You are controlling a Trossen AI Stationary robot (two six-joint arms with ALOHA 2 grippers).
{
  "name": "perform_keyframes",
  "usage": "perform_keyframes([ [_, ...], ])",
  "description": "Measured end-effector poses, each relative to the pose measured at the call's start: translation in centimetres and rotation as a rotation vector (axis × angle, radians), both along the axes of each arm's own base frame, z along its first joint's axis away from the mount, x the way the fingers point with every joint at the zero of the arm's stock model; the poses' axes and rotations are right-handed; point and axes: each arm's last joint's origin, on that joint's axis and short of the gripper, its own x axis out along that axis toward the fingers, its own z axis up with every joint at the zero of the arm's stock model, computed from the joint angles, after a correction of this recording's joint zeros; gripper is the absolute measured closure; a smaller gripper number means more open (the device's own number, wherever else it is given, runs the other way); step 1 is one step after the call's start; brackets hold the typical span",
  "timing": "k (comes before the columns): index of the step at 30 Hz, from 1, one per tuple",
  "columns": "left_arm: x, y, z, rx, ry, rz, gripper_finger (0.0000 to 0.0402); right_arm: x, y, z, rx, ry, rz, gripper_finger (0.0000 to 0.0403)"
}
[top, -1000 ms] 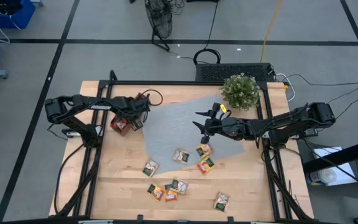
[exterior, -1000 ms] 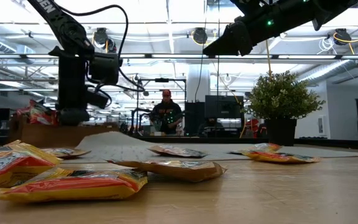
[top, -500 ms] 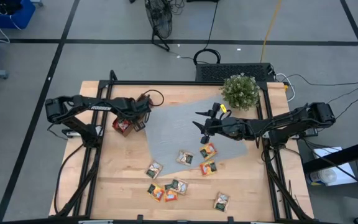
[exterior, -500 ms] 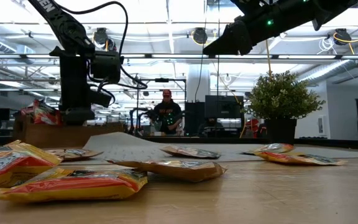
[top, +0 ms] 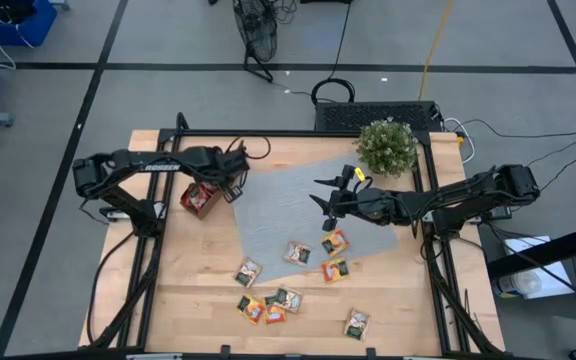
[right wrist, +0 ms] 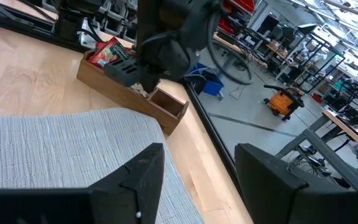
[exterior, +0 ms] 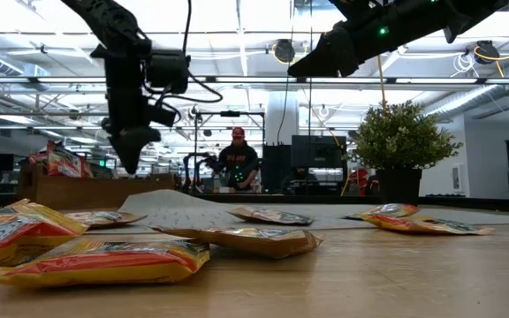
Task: Pick & Place Tea
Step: Put the brown tea bag into the middle section of the wooden organizer
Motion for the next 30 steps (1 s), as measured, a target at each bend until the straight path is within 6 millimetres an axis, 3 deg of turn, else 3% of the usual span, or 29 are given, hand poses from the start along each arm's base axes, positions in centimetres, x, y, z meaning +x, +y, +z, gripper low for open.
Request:
perform_keyframes([
  [5, 0.9, -1.4, 1.9, 0.073, -0.111, -0.093, 0.0366, -0.1, 0.3, -0.2, 0.027, 0.009, 0.005, 0.0222],
  [9, 1.1, -4.0, 5.1, 0.177, -0.353, -0.241, 0.0366, -0.2, 1.3, -0.8, 0.093, 0.055, 0.098, 0.0222],
  [15, -1.2, -7.8, 8.5, 0.304, -0.723, -0.418, 0.0366, 0.2, 3.4, -3.1, 0.23, 0.246, 0.199, 0.0222],
  [21, -3.9, -9.5, 9.0, 0.354, -1.01, -0.508, 0.0366, 3.7, 7.0, -5.6, 0.291, 0.415, 0.301, 0.0222],
  [30, -5.1, -9.7, 8.3, 0.296, -1.11, -0.402, 0.0366, 10.4, 9.5, -8.8, 0.344, 0.559, 0.235, 0.0224],
])
